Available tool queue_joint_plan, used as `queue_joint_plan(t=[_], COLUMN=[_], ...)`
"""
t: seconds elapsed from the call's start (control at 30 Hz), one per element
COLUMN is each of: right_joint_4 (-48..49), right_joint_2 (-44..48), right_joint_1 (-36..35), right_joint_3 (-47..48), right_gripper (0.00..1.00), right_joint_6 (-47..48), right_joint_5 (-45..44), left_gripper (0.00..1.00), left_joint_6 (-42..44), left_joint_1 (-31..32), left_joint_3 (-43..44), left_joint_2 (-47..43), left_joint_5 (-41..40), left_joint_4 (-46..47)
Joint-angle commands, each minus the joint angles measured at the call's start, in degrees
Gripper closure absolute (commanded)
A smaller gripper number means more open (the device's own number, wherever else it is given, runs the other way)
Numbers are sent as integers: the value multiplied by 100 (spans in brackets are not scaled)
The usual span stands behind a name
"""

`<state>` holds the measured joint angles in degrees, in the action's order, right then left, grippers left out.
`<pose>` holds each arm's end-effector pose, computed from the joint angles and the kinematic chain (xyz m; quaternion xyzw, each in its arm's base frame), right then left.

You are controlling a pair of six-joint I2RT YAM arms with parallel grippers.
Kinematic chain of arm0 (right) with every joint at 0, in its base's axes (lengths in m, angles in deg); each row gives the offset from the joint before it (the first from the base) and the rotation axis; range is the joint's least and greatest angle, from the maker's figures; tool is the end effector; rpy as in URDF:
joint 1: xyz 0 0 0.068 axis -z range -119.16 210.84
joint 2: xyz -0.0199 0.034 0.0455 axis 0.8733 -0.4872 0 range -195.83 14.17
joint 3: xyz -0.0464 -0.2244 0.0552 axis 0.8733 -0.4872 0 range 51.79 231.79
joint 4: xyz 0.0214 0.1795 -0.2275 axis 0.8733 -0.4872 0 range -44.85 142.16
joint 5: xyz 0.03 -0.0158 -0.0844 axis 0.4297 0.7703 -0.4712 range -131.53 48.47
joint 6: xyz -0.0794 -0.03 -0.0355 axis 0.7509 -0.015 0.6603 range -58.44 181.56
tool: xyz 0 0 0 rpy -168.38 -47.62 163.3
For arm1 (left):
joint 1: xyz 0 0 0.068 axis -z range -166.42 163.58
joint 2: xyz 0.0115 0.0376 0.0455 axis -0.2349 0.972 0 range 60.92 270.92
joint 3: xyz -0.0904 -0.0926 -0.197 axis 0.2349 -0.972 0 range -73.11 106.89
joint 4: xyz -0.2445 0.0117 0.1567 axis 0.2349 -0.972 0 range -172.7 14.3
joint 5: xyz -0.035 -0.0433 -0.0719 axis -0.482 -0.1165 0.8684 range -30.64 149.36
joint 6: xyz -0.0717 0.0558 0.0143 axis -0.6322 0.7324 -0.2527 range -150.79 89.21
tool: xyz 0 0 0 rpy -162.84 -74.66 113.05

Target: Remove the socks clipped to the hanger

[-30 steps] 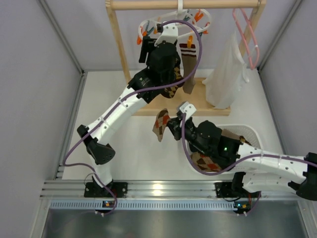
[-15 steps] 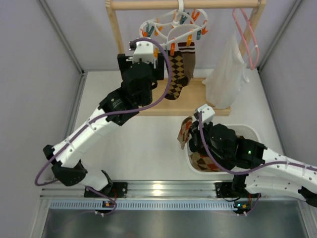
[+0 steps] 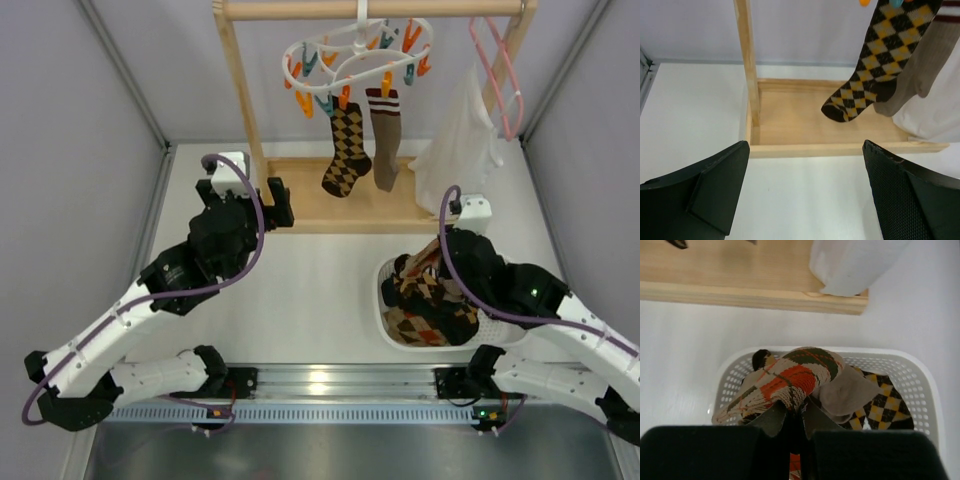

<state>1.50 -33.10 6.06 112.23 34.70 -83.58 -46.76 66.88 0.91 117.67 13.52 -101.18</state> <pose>0.1775 0.1555 0.3180 -0.0480 0.8507 0.0265 0.5228 0.2103 -0.1829 0.4225 -0.0188 0.7412 -0.1004 0.6635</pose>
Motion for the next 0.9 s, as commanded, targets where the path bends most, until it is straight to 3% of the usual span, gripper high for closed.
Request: queue_joint_plan(t=[0.0, 0.13, 0.23, 0.43, 0.53, 0.63, 0.73, 0.87], right_joint_4=[-700, -630, -297, 1143, 2215, 3084, 3159, 2790], right_joint_2=[340, 560, 535, 244, 262, 130, -55, 295], right_joint_1=[477, 863, 1329, 1717, 1708, 1708, 1717, 1717], right_joint_3=[73, -94, -357, -1814, -2782, -3512, -3672, -3444], right_gripper=[100, 100, 100, 100, 100, 99, 98, 73], right_joint_6=[-513, -497, -260, -636, -1110, -1471, -1604, -1622], right_joint_5=[-357, -410, 54, 2195, 2656, 2815, 2527, 2244], left_gripper=[2, 2, 2, 2, 2, 2, 2, 2], left_joint_6=[-416, -556, -679, -671, -592, -574, -574, -618], left_joint_1=[14, 14, 14, 14, 14, 14, 14, 14], left_joint_3=[-405, -617, -625, -634, -625, -704, -879, -1038], left_joint_2=[-208, -445, -577, -920, -1069, -1210, -1342, -1430], left_joint_5=[163, 374, 593, 892, 1050, 1130, 1192, 1166], left_joint_4=[-414, -721, -1082, -1495, -1574, -1618, -1627, -1619])
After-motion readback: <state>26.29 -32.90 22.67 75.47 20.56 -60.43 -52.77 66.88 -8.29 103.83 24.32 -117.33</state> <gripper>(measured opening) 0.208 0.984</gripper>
